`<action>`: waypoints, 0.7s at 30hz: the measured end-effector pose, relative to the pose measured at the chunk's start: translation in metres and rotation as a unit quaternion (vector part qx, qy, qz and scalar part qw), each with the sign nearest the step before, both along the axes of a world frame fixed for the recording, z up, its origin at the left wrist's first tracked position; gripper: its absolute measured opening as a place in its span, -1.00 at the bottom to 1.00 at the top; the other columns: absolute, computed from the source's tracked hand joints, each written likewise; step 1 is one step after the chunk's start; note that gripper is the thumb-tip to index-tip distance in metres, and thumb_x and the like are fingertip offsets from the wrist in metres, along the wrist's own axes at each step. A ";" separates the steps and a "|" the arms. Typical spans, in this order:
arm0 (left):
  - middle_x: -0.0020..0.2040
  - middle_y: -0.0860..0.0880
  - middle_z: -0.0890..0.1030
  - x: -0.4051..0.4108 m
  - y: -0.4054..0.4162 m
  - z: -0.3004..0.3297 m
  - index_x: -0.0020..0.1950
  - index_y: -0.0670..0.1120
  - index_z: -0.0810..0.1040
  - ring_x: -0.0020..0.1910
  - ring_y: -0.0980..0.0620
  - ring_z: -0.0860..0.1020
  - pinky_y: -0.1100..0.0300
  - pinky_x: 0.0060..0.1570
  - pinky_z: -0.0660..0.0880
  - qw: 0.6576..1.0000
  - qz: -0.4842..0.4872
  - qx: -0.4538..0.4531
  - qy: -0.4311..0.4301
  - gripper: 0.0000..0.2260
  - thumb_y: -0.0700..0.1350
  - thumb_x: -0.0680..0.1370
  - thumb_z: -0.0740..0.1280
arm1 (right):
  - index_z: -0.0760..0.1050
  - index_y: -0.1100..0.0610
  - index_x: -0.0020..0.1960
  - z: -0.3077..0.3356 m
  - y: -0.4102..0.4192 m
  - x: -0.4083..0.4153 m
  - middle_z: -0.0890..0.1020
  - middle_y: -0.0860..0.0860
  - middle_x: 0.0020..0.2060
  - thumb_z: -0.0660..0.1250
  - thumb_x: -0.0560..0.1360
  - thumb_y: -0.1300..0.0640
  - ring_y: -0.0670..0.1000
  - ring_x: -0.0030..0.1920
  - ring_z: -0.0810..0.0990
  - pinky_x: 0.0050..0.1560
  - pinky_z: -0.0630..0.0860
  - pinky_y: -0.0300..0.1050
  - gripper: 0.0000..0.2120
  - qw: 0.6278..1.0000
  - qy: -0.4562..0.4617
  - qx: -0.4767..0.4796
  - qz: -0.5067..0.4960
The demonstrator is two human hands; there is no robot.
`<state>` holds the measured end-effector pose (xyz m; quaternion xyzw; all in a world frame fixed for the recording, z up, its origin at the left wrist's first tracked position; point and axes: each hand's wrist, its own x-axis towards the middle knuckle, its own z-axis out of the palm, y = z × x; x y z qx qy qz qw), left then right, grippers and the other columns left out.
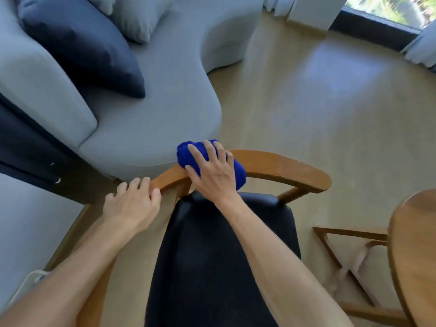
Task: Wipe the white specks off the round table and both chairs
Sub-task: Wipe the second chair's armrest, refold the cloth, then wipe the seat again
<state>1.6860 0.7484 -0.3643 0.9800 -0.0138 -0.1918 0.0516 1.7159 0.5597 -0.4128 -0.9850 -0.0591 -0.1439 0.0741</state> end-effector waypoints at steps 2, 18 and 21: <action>0.41 -0.08 0.38 0.017 -0.025 -0.005 0.50 0.00 0.16 0.35 -0.12 0.36 -0.11 0.27 0.31 1.000 -0.023 -0.009 0.003 -0.52 0.16 0.63 -0.12 | 0.49 0.05 0.30 0.001 -0.031 0.001 0.53 0.13 0.24 0.21 0.49 -0.18 0.22 0.26 0.46 0.17 0.42 0.19 -0.52 1.000 -0.004 -0.005 -0.012; 0.23 -0.18 0.45 0.037 -0.047 -0.027 0.38 -0.02 0.18 0.11 -0.22 0.48 -0.12 0.02 0.45 0.996 -0.065 0.001 -0.054 -0.51 0.22 0.59 -0.17 | 0.45 0.21 0.14 0.021 -0.195 -0.050 0.54 0.17 0.08 0.24 0.51 -0.11 0.21 0.07 0.50 0.10 0.41 0.08 -0.59 0.887 -0.047 0.125 -0.443; 0.22 -0.19 0.45 0.038 -0.047 -0.028 0.38 -0.04 0.20 0.09 -0.22 0.49 -0.12 0.01 0.45 0.996 -0.068 0.004 -0.065 -0.50 0.22 0.59 -0.16 | 0.50 0.17 0.09 0.014 -0.116 -0.014 0.56 0.16 0.05 0.26 0.47 -0.12 0.22 0.04 0.51 0.07 0.39 0.07 -0.61 0.954 -0.058 0.065 -0.286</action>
